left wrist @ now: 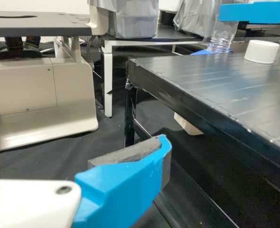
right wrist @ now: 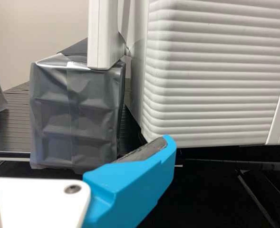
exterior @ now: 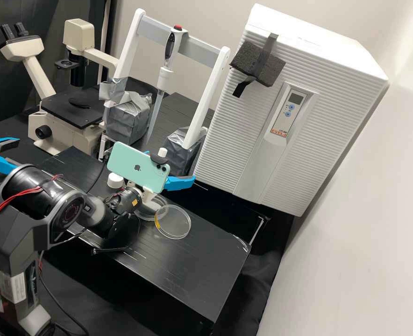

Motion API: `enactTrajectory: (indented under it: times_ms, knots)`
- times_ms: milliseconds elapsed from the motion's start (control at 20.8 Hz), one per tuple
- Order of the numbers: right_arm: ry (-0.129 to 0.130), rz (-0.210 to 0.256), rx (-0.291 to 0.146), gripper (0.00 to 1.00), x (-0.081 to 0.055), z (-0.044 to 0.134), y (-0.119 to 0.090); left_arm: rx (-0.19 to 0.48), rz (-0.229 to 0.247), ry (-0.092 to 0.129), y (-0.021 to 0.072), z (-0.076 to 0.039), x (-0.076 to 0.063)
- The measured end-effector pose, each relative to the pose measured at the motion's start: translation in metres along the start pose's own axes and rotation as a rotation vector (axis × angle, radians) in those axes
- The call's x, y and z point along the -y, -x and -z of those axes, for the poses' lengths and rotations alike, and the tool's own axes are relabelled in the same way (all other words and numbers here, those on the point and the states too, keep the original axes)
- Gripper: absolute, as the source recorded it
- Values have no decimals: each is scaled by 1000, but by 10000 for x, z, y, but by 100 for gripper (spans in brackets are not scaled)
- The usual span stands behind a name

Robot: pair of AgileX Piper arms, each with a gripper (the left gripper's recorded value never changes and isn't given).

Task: Close the bottle

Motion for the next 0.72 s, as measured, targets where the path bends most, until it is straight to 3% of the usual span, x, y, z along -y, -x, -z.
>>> enactTrajectory:
  times_ms: [433, 577, 721]
  knots:
    - [0, -1, 0, 100, -13, 3, 56, 0, -14, -13, -19, 36, -46]
    - [-35, -6, -30, 100, -67, 48, 282, 1, -21, -18, -33, 41, -66]
    - [-45, 0, -74, 100, -63, 100, 537, 4, -27, -23, -56, 51, -88]
